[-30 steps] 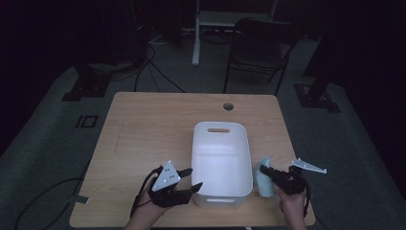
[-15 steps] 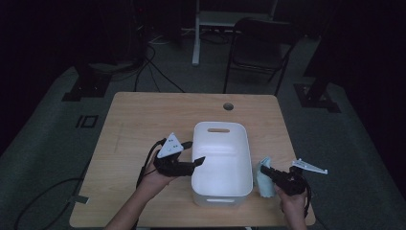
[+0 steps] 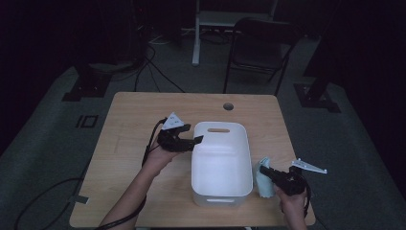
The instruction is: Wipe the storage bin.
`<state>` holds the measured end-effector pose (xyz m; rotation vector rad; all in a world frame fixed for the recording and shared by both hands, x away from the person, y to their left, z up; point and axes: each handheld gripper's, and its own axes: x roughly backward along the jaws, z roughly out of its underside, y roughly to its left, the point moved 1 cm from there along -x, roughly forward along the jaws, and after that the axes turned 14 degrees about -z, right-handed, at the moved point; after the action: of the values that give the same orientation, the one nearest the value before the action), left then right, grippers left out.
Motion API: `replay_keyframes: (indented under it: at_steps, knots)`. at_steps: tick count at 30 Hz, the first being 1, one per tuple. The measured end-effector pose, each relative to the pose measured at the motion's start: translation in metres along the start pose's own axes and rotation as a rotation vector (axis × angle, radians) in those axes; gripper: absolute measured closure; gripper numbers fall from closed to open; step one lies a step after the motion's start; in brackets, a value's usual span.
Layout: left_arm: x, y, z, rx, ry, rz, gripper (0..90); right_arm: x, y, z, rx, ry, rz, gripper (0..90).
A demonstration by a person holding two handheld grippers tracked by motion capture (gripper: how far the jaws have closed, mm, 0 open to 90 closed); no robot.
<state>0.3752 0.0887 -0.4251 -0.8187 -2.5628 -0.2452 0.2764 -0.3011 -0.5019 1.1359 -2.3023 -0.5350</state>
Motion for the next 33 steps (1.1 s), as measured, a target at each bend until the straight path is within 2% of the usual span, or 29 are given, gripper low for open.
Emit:
replay_keyframes:
  at_steps: [1, 4, 10, 14, 16, 19, 21, 22, 23, 25, 27, 28, 30, 33]
  knots:
    - [-0.003, 0.0, -0.001, -0.001, 0.001, 0.008, 29.4, 0.001, 0.0, 0.0, -0.003, 0.0, 0.003, 83.8]
    - [-0.013, 0.0, -0.006, -0.032, 0.003, -0.01, 28.7, 0.003, -0.002, 0.0, -0.006, -0.005, 0.006, 83.8]
    - [-0.031, 0.003, -0.011, -0.01, 0.016, -0.006, 28.9, 0.004, -0.002, 0.0, -0.002, -0.007, 0.011, 83.8]
    - [-0.044, 0.006, -0.013, -0.03, 0.023, -0.005, 31.6, 0.004, -0.001, 0.0, 0.001, -0.006, 0.014, 83.8]
    - [-0.049, 0.008, -0.014, -0.055, 0.021, -0.021, 37.6, 0.004, -0.002, 0.001, 0.0, -0.005, 0.013, 83.8]
    - [-0.059, 0.01, -0.013, -0.069, 0.038, -0.019, 43.1, 0.004, -0.002, 0.001, -0.004, -0.005, 0.011, 83.8]
    - [-0.064, 0.013, -0.012, -0.066, 0.055, 0.005, 45.3, 0.004, -0.003, 0.001, -0.005, -0.003, 0.01, 83.8]
    - [-0.066, 0.013, -0.011, -0.065, 0.064, 0.012, 49.3, 0.004, -0.003, 0.002, -0.006, -0.004, 0.01, 83.8]
    - [-0.069, 0.014, -0.011, -0.069, 0.066, 0.006, 52.4, 0.004, -0.003, 0.002, -0.008, -0.005, 0.008, 83.8]
    - [-0.072, 0.013, -0.01, -0.08, 0.071, 0.021, 59.5, 0.005, -0.003, 0.002, -0.007, -0.006, 0.008, 83.8]
    - [-0.075, 0.012, -0.009, -0.094, 0.095, 0.015, 64.8, 0.006, -0.004, 0.002, -0.008, -0.007, 0.009, 83.8]
    - [-0.076, 0.012, -0.009, -0.087, 0.101, 0.017, 70.7, 0.006, -0.004, 0.002, -0.012, -0.008, 0.009, 83.8]
    - [-0.076, 0.013, -0.008, -0.056, 0.104, 0.022, 73.6, 0.007, -0.005, 0.002, -0.012, -0.009, 0.011, 83.8]
    - [-0.073, 0.013, -0.007, -0.062, 0.108, 0.005, 75.0, 0.007, -0.005, 0.002, -0.013, -0.012, 0.011, 83.8]
